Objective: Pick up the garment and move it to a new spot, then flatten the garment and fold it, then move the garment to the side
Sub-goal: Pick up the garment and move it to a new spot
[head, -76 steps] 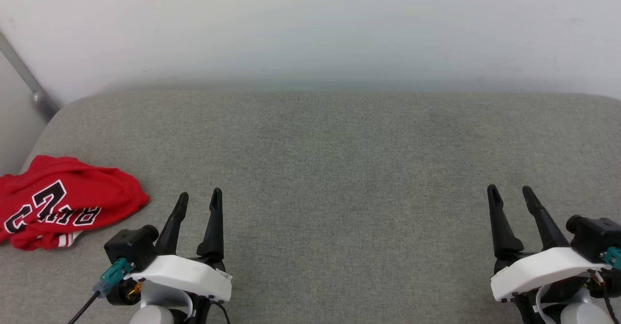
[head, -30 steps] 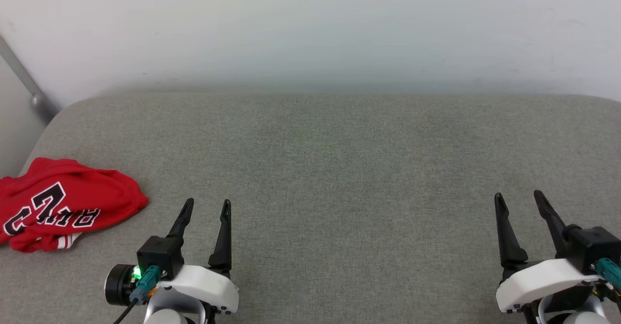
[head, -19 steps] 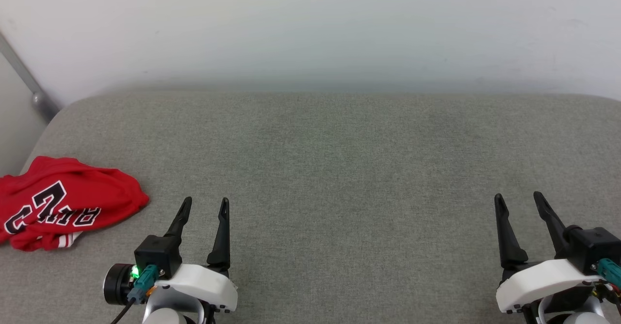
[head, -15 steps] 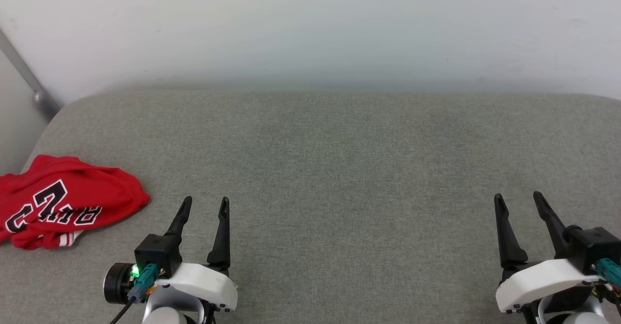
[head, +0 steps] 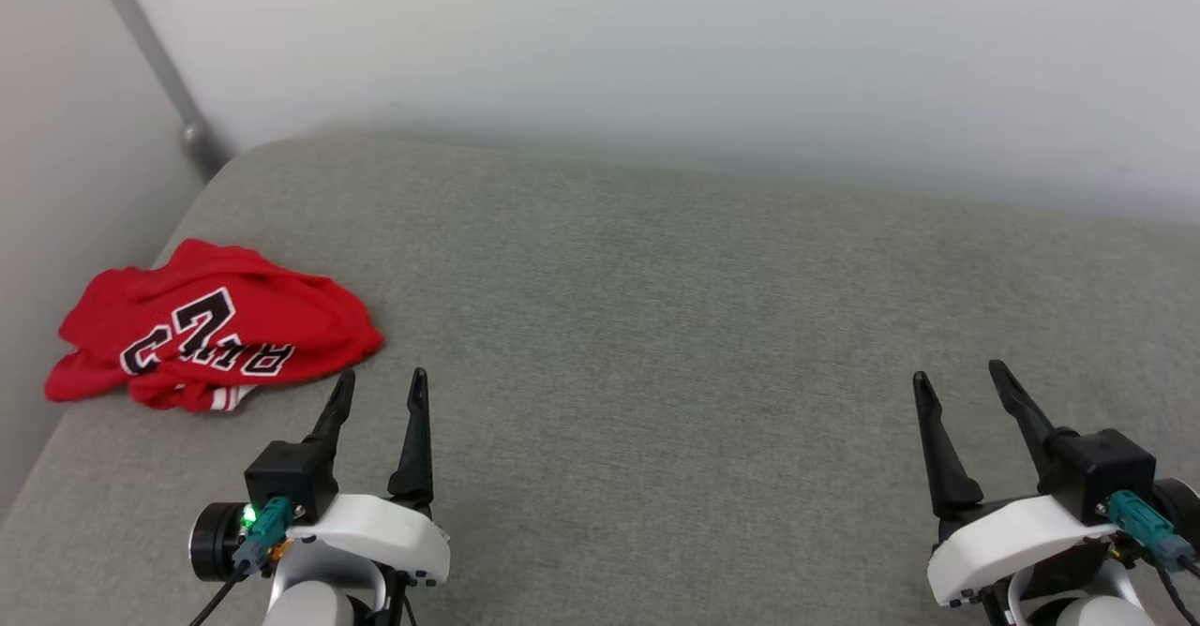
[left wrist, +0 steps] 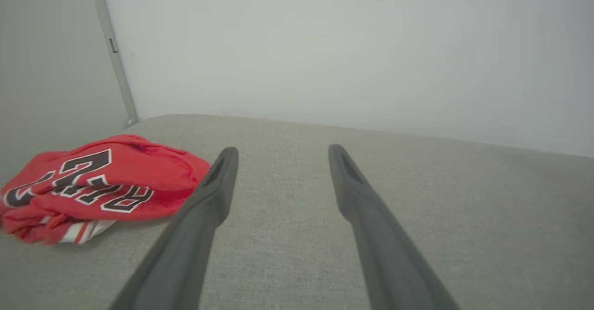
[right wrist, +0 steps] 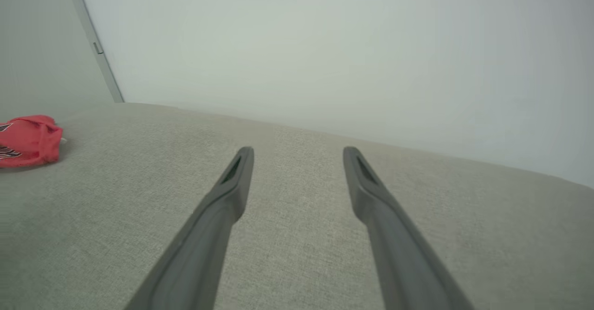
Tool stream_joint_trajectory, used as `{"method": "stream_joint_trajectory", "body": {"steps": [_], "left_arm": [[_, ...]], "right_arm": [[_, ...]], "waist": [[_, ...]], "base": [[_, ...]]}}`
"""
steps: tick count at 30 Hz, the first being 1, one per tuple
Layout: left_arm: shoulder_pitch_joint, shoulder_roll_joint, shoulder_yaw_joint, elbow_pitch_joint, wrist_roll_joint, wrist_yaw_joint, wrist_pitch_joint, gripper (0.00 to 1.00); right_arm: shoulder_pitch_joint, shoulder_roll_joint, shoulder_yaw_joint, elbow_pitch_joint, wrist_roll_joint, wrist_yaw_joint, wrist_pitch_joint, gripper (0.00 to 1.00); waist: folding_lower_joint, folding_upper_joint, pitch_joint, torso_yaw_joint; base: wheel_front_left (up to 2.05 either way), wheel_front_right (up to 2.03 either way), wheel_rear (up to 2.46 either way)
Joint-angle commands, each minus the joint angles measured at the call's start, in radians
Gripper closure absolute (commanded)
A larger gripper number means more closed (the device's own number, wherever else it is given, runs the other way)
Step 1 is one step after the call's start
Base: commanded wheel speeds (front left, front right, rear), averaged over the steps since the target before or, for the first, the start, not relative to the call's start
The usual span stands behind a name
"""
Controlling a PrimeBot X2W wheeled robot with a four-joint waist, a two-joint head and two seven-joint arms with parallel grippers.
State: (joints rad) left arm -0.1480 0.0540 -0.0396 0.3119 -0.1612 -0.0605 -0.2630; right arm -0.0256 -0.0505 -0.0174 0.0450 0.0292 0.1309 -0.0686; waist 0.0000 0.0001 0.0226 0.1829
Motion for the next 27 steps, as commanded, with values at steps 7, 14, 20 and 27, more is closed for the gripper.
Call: {"method": "stream_joint_trajectory", "body": {"steps": [7,14,20,27], "left_arm": [[-0.006,0.002,0.018,0.008,-0.017,0.001,-0.003,0.00],[-0.016,0.000,0.031,0.009,-0.031,0.006,-0.003,0.00],[-0.011,-0.001,0.042,0.001,-0.040,0.012,-0.003,0.00],[-0.005,-0.003,0.059,-0.021,-0.055,0.018,-0.003,0.00]], "right_arm": [[-0.023,0.000,0.037,0.005,-0.003,0.000,0.004,0.00],[-0.055,0.000,0.080,0.025,-0.019,0.000,0.001,0.00],[-0.086,0.000,0.120,0.032,-0.021,0.000,-0.001,0.00],[-0.126,0.000,0.158,0.051,-0.012,0.000,-0.003,0.00]], "waist": [[0.0000,-0.0001,0.006,0.183],[0.0000,-0.0001,0.018,0.295],[0.0000,-0.0001,0.029,0.348],[0.0000,-0.0001,0.048,0.354]], "base": [[0.00,0.00,0.00],[0.00,0.00,0.00],[0.00,0.00,0.00],[0.00,0.00,0.00]]}}
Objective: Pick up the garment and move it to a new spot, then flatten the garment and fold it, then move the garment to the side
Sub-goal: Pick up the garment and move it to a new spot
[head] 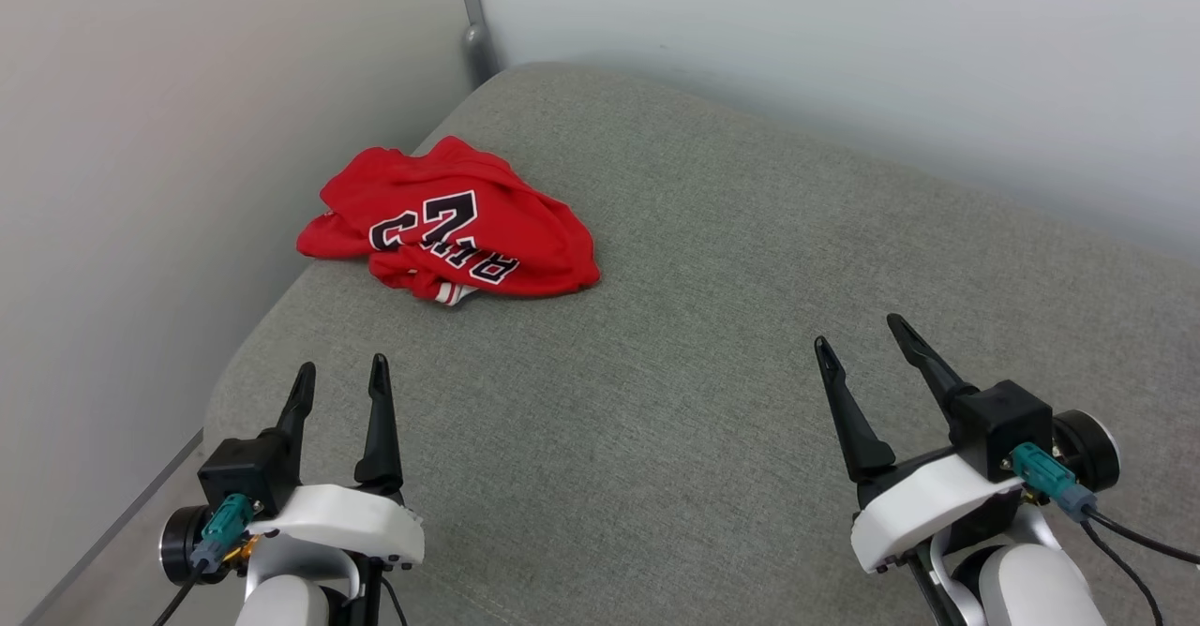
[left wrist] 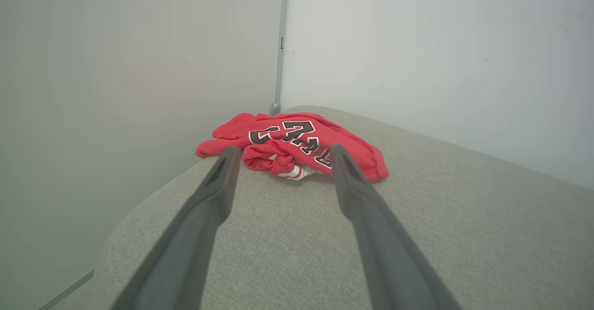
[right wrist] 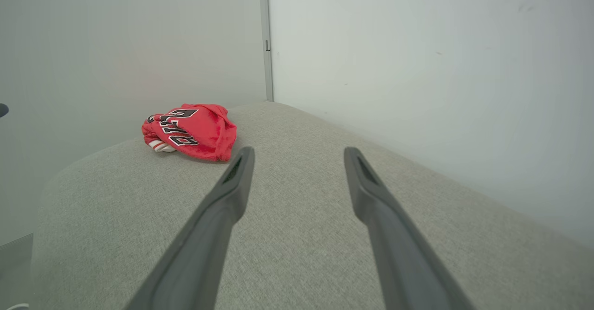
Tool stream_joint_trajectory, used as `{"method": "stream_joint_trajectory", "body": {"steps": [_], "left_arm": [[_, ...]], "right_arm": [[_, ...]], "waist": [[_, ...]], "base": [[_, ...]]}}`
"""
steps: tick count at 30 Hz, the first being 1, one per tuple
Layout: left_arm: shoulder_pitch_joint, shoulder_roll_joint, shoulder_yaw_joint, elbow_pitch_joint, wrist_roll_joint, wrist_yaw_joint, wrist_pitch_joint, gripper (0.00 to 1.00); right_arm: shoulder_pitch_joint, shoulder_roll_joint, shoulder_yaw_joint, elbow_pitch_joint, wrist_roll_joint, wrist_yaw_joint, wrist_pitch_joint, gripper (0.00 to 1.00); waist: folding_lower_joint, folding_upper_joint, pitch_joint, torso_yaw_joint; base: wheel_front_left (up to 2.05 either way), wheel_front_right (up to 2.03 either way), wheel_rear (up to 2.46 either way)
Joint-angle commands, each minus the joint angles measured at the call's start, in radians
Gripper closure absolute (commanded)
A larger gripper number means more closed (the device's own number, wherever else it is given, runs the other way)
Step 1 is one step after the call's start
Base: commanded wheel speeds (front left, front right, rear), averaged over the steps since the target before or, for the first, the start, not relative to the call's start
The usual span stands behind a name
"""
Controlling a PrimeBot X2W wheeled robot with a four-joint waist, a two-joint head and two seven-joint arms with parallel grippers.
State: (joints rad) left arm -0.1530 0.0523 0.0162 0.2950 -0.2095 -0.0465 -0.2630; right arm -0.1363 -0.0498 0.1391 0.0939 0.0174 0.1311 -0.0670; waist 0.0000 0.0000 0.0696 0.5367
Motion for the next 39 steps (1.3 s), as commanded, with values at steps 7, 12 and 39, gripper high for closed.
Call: {"method": "stream_joint_trajectory", "body": {"steps": [7,12,39], "left_arm": [[-0.011,-0.002,0.009,-0.009,-0.013,0.010,-0.003,0.00],[-0.073,0.005,0.016,-0.013,-0.010,0.003,-0.003,0.00],[-0.600,0.433,-0.006,0.409,-0.324,-0.083,0.710,0.00]], "right_arm": [[-0.022,-0.001,0.009,0.015,-0.004,-0.001,-0.010,0.00],[-0.039,-0.001,0.011,0.006,-0.010,-0.001,0.003,0.00],[-0.193,-0.001,0.002,-0.074,-0.095,-0.001,0.030,0.00]], "waist": [[0.0000,0.0000,0.008,-0.001],[0.0000,0.0000,0.040,-0.020],[0.0000,0.0000,0.415,-0.314]], "base": [[0.00,0.00,0.00],[0.00,0.00,0.00],[0.00,0.00,0.00]]}}
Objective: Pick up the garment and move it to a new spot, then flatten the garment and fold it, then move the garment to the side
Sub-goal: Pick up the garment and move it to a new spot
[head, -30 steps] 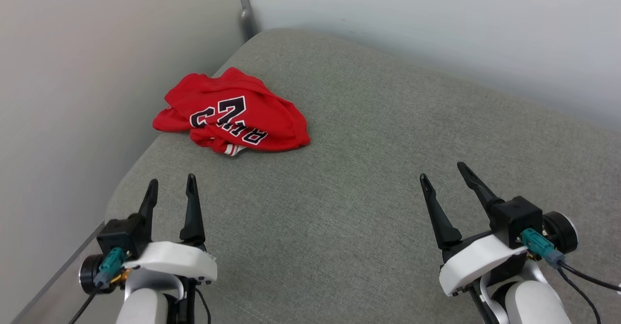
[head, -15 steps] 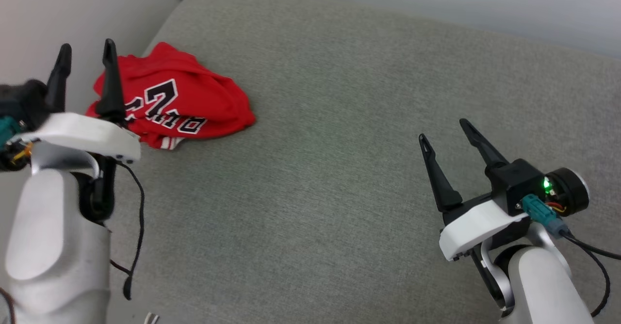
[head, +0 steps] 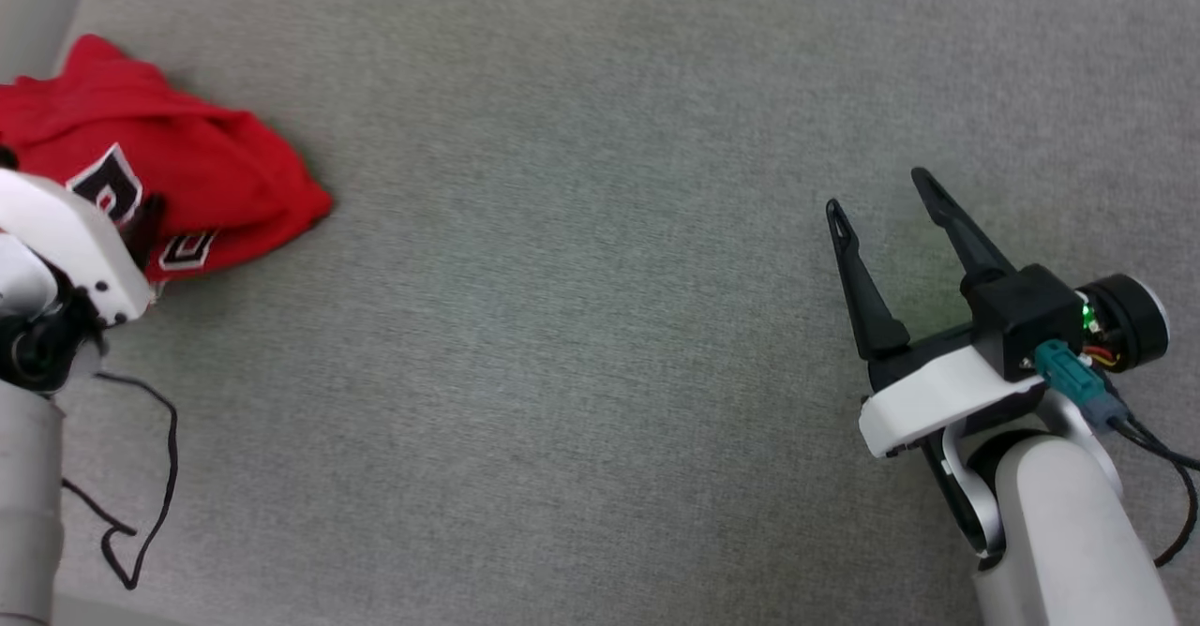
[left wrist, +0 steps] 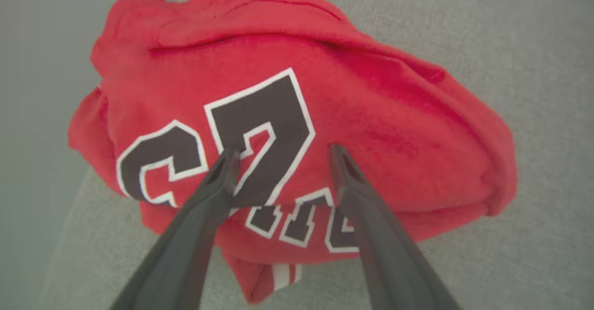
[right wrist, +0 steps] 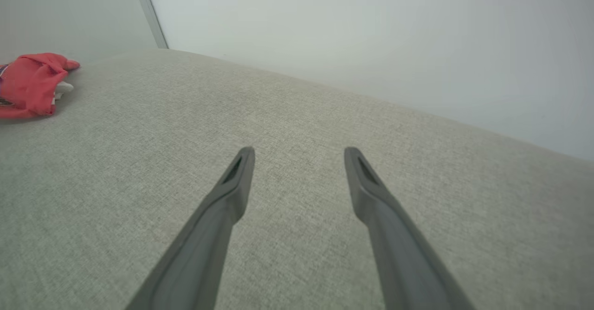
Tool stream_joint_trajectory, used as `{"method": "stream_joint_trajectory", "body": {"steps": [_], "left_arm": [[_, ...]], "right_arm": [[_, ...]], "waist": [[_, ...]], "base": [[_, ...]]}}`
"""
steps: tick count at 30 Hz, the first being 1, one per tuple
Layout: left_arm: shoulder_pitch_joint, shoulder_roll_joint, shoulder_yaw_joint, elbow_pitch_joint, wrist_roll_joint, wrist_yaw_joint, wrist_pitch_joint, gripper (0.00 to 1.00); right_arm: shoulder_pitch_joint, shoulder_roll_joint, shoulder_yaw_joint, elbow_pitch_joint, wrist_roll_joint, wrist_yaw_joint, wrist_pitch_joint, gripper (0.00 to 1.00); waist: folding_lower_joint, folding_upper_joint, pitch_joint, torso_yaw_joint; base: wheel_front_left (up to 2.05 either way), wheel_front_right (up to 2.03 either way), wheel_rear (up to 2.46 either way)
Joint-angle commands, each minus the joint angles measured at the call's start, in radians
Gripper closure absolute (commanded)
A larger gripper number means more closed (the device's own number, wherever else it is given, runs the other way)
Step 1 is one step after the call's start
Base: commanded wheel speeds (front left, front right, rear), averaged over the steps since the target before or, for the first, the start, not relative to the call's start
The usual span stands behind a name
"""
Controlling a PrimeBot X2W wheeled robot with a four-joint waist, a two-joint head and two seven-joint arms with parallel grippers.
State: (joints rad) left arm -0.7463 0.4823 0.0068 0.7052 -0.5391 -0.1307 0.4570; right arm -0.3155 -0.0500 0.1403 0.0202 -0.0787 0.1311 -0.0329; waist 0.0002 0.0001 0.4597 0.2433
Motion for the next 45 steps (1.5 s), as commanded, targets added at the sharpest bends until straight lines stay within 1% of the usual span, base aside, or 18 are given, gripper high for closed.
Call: {"method": "stream_joint_trajectory", "body": {"steps": [1,5,9,10,12,15,20,25,29,34,36,39,40,45], "left_arm": [[-0.006,0.015,-0.008,0.014,-0.018,0.001,0.027,0.00],[0.008,0.040,-0.050,0.080,-0.101,0.001,0.151,0.00],[0.025,0.032,-0.071,0.146,-0.165,0.001,0.244,0.00],[0.024,0.032,-0.076,0.154,-0.173,0.001,0.247,0.06],[0.015,0.032,-0.080,0.162,-0.185,0.001,0.227,1.00],[-0.010,0.039,-0.081,0.168,-0.175,0.000,0.165,1.00],[-0.072,0.064,-0.078,0.168,-0.123,0.018,-0.021,1.00],[-0.108,0.060,-0.087,0.169,-0.075,0.022,-0.215,1.00],[-0.134,0.052,-0.100,0.144,-0.027,0.041,-0.385,1.00],[-0.151,0.035,-0.118,0.118,0.017,0.056,-0.546,1.00],[-0.148,0.024,-0.127,0.106,0.029,0.058,-0.589,1.00],[-0.133,-0.010,-0.148,0.079,0.035,0.061,-0.621,1.00],[-0.133,-0.010,-0.148,0.079,0.035,0.061,-0.621,1.00],[-0.080,-0.075,-0.194,0.010,0.044,0.055,-0.621,1.00]], "right_arm": [[-0.020,0.000,0.002,0.001,0.002,-0.001,-0.006,0.00],[-0.038,-0.001,0.006,0.011,0.008,-0.001,-0.016,0.00],[-0.049,-0.001,0.007,0.023,0.011,-0.001,-0.020,0.00],[-0.053,-0.001,0.006,0.025,0.012,-0.001,-0.021,0.00],[-0.057,-0.001,0.005,0.029,0.012,-0.001,-0.023,0.00],[-0.052,-0.001,-0.002,0.035,0.012,-0.001,-0.024,0.00],[-0.028,-0.001,-0.014,0.049,0.017,-0.001,-0.030,0.00],[0.005,-0.001,-0.024,0.064,0.034,-0.001,-0.032,0.00],[0.037,-0.001,-0.037,0.066,0.057,-0.001,-0.037,0.00],[0.081,-0.001,-0.057,0.062,0.080,-0.001,-0.038,0.00],[0.100,-0.001,-0.067,0.060,0.090,-0.001,-0.038,0.00],[0.133,-0.001,-0.079,0.062,0.109,-0.001,-0.042,0.00],[0.133,-0.001,-0.079,0.062,0.109,-0.001,-0.042,0.00],[0.180,0.000,-0.088,0.055,0.137,-0.001,-0.044,0.00]], "waist": [[-0.0002,-0.0001,0.033,-0.025],[-0.0002,-0.0001,0.056,-0.038],[-0.0002,-0.0001,0.066,-0.045],[-0.0002,-0.0001,0.067,-0.046],[-0.0002,-0.0001,0.066,-0.047],[-0.0002,-0.0001,0.053,-0.044],[-0.0002,-0.0001,-0.001,-0.029],[-0.0002,-0.0001,-0.083,-0.012],[-0.0002,-0.0001,-0.152,-0.004],[-0.0002,-0.0001,-0.225,-0.011],[-0.0002,-0.0001,-0.255,-0.019],[-0.0002,-0.0001,-0.302,-0.038],[-0.0002,-0.0001,-0.302,-0.038],[-0.0002,-0.0001,-0.365,-0.095]], "base": [[0.00,0.00,0.00],[0.00,0.00,0.00],[0.00,0.00,0.00],[0.00,0.00,0.00],[0.00,0.00,0.00],[0.00,0.00,0.00],[0.00,0.00,0.00],[0.00,0.00,0.00],[0.00,0.00,0.00],[0.00,0.00,0.00],[0.00,0.00,0.00],[0.00,0.00,0.00],[0.00,0.00,0.00],[0.00,0.00,0.00]]}}
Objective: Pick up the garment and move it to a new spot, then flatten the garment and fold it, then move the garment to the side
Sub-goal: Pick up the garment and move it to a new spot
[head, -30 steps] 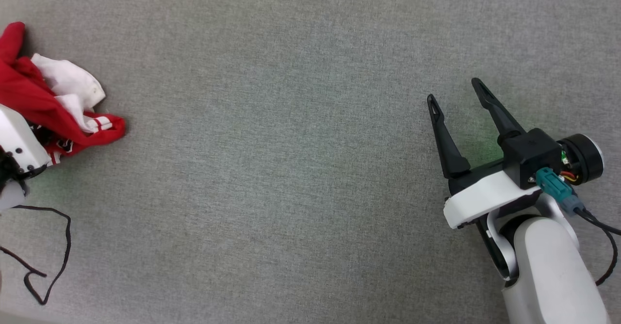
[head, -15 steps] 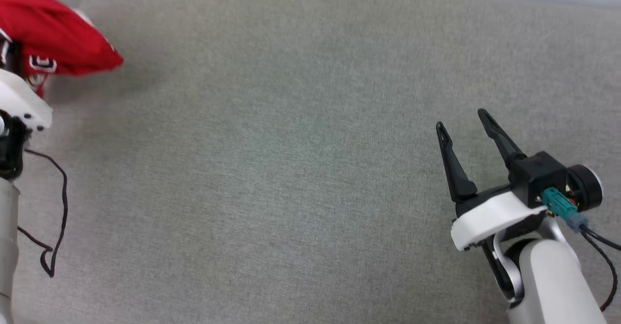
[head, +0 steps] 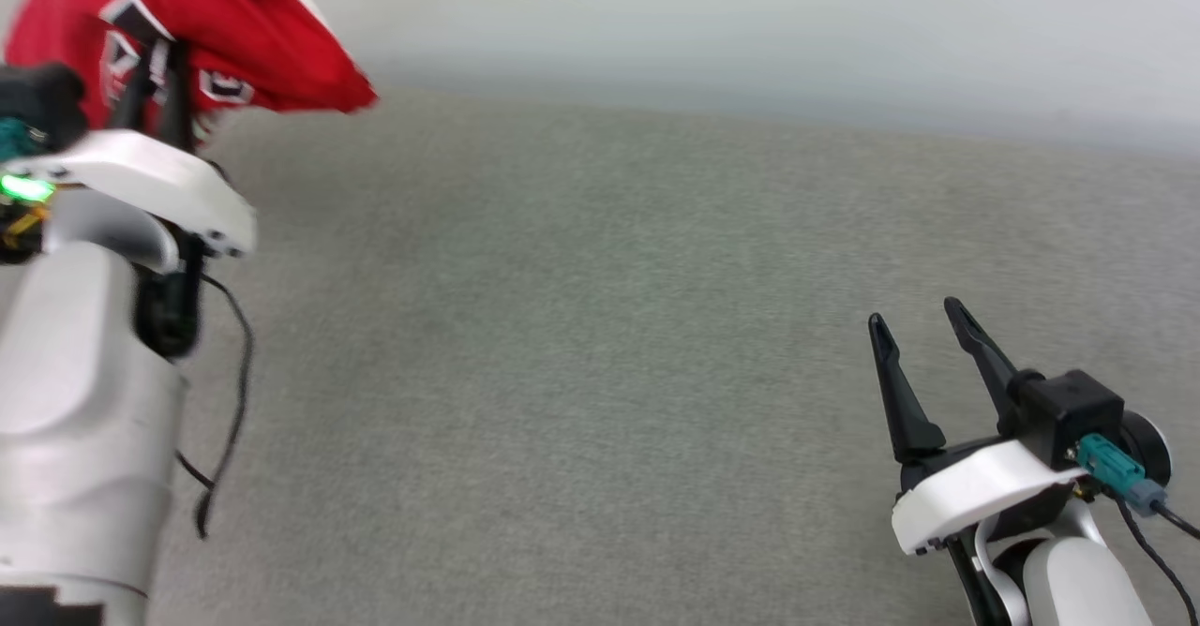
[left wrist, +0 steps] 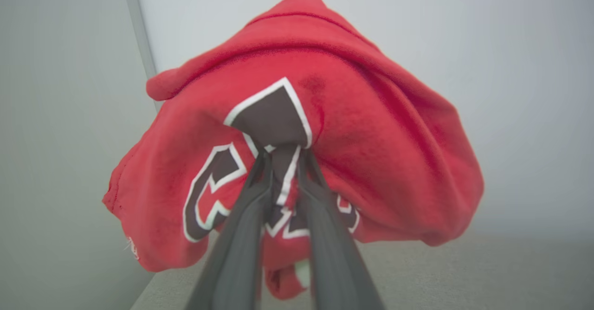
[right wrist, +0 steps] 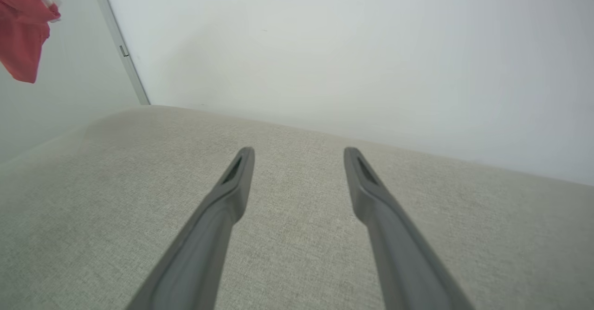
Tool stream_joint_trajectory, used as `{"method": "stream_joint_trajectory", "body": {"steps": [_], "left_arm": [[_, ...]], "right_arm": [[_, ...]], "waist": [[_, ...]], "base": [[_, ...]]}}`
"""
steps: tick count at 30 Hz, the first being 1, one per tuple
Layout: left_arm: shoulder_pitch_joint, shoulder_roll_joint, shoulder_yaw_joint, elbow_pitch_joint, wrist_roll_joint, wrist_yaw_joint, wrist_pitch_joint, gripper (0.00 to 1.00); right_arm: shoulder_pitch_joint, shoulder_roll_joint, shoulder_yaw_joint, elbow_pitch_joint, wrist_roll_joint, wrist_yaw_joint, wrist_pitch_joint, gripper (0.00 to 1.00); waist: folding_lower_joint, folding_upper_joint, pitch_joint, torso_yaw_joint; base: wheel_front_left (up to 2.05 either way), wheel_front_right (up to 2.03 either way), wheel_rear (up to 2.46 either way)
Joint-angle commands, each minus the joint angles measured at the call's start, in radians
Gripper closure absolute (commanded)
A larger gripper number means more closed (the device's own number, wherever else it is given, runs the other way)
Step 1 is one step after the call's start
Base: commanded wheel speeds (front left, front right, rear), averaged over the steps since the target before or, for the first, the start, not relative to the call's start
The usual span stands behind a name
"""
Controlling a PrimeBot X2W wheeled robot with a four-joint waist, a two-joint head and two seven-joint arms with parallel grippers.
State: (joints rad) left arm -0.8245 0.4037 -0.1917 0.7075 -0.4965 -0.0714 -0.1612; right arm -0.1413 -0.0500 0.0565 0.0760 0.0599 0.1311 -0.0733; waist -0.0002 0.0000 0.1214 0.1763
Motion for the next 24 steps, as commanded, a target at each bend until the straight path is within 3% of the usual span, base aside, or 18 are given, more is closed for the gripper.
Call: {"method": "stream_joint_trajectory", "body": {"steps": [1,12,19,24], "left_arm": [[0.013,-0.011,-0.006,-0.008,0.001,-0.004,0.004,1.00],[0.192,-0.161,-0.130,-0.172,-0.026,-0.021,0.088,1.00],[0.301,-0.259,-0.291,-0.197,-0.017,-0.046,0.140,1.00],[0.376,-0.287,-0.418,-0.162,-0.006,-0.056,0.165,1.00]], "right_arm": [[0.013,-0.001,-0.005,-0.004,0.001,-0.001,-0.004,0.00],[0.050,0.000,-0.011,-0.061,0.037,-0.001,0.013,0.00],[0.065,0.000,-0.022,-0.092,0.034,-0.001,0.024,0.00],[0.064,0.000,-0.002,-0.106,0.040,-0.001,0.023,0.00]], "waist": [[0.0002,0.0000,-0.037,-0.041],[0.0002,0.0000,-0.082,-0.203],[0.0002,0.0000,-0.047,-0.276],[0.0002,0.0000,-0.016,-0.311]], "base": [[0.00,0.00,0.00],[0.00,0.00,0.00],[0.00,0.00,0.00],[0.00,0.00,0.00]]}}
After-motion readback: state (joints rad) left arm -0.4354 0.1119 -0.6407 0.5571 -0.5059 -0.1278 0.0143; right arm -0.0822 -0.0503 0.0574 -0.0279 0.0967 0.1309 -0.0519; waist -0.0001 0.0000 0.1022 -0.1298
